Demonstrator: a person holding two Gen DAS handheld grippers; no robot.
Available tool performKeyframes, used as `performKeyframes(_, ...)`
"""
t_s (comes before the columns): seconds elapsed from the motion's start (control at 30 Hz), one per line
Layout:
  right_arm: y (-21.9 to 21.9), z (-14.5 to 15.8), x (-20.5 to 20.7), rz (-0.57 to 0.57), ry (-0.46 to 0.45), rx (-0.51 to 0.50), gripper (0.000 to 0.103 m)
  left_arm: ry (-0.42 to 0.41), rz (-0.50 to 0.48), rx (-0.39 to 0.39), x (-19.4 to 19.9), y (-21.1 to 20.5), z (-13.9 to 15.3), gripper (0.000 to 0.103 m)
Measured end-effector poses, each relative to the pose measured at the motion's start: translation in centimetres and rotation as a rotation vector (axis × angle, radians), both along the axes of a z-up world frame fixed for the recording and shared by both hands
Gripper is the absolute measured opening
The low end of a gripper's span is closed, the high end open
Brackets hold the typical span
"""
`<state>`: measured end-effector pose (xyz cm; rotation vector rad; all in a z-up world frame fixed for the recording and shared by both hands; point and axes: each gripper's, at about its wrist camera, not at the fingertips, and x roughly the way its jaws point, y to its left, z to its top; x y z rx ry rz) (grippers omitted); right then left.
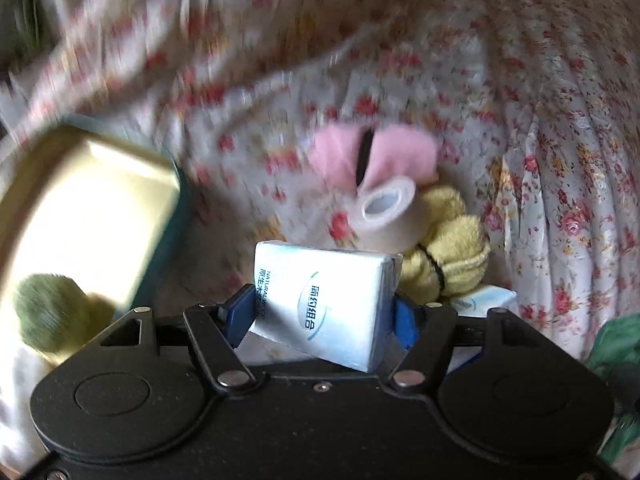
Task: Organize soft objects
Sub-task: 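Carry the tissue pack and plush toy over the gold tray and release both inside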
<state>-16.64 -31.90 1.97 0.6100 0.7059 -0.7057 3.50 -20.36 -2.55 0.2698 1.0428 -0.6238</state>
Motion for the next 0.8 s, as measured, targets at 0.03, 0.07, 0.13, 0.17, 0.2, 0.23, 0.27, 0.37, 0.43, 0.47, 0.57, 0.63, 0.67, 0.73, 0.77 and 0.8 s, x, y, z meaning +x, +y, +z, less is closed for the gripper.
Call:
performKeyframes(0.03, 0.0, 0.0, 0.0, -0.001, 0.0, -0.003, 0.072, -0.047, -0.016, 0.007, -0.4, 0.1, 0.6, 0.064)
performKeyframes(0.07, 0.1, 0.0, 0.0, -0.002, 0.001, -0.006, 0.071, -0.09, -0.03, 0.012, -0.9, 0.2, 1.2, 0.064)
performKeyframes(0.13, 0.2, 0.0, 0.1, -0.001, 0.005, -0.013, 0.071, -0.154, -0.054, 0.012, -1.4, 0.6, 2.2, 0.064)
performKeyframes(0.17, 0.3, 0.0, 0.2, -0.001, 0.009, -0.017, 0.071, -0.18, -0.064, 0.011, -1.6, 0.9, 2.8, 0.064)
performKeyframes(0.2, 0.3, -0.1, 0.2, 0.0, 0.013, -0.02, 0.071, -0.196, -0.068, 0.01, -1.7, 1.2, 3.2, 0.064)
performKeyframes(0.23, 0.3, -0.1, 0.3, 0.0, 0.017, -0.023, 0.071, -0.201, -0.066, 0.006, -1.6, 1.6, 3.6, 0.064)
performKeyframes(0.27, 0.4, -0.2, 0.3, -0.001, 0.023, -0.027, 0.071, -0.195, -0.062, 0.001, -1.5, 2.0, 3.9, 0.064)
performKeyframes(0.37, 0.5, -0.3, 0.6, 0.002, 0.038, -0.036, 0.071, -0.152, -0.027, -0.013, -0.5, 3.8, 4.8, 0.064)
performKeyframes(0.43, 0.7, -0.3, 0.7, 0.01, 0.046, -0.049, 0.071, -0.138, 0.004, -0.01, -0.1, 5.0, 5.3, 0.064)
performKeyframes(0.47, 0.8, -0.3, 0.8, 0.013, 0.05, -0.056, 0.071, -0.136, 0.022, -0.004, 0.2, 5.7, 5.6, 0.064)
performKeyframes(0.57, 1.2, -0.4, 1.1, 0.027, 0.061, -0.072, 0.071, -0.134, 0.08, -0.004, 1.0, 8.2, 6.6, 0.064)
performKeyframes(0.63, 1.4, -0.5, 1.4, 0.037, 0.064, -0.075, 0.071, -0.13, 0.118, -0.024, 1.7, 10.2, 7.2, 0.064)
performKeyframes(0.67, 1.6, -0.5, 1.4, 0.041, 0.066, -0.079, 0.071, -0.13, 0.139, -0.032, 2.1, 11.4, 7.6, 0.064)
performKeyframes(0.73, 1.9, -0.4, 1.6, 0.049, 0.069, -0.095, 0.071, -0.135, 0.177, -0.036, 2.9, 13.2, 8.1, 0.064)
performKeyframes(0.77, 2.1, -0.4, 1.7, 0.052, 0.067, -0.101, 0.071, -0.143, 0.2, -0.036, 3.3, 14.2, 8.4, 0.064)
performKeyframes(0.8, 2.2, -0.3, 1.7, 0.057, 0.063, -0.105, 0.071, -0.153, 0.225, -0.032, 3.7, 15.3, 8.6, 0.064)
